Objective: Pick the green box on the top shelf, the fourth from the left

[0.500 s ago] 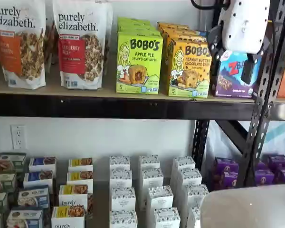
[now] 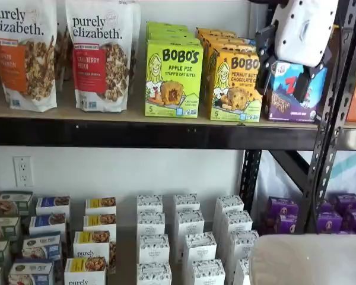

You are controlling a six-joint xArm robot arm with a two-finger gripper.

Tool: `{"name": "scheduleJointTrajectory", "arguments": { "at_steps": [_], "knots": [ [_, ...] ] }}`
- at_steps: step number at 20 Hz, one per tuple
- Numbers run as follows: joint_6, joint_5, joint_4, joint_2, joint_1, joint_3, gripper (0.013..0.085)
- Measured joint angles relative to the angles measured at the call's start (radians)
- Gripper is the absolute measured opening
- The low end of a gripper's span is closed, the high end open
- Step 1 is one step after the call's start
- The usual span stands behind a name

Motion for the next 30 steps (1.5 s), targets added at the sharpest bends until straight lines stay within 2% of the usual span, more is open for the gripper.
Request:
{"name": "scheduleJointTrajectory", "arguments": {
  "at_steps": [6, 9, 14, 19, 24, 30],
  "knots": [
    [0.048, -0.048, -0.03, -0.002, 0.062, 0.007, 0.085],
    [0.089, -0.094, -0.056, 0.003, 0.113, 0.012, 0.085],
    [0.136, -0.149, -0.089, 0.038, 0.17, 0.007, 0.085],
    [0.174, -0.236, -0.116, 0.073, 0.216, -0.003, 0.085],
    [0.222, -0.274, -0.14, 0.133, 0.269, -0.044, 0.085],
    [0.256, -0.326, -0.146, 0.179, 0.305, -0.072, 0.085]
  ]
}}
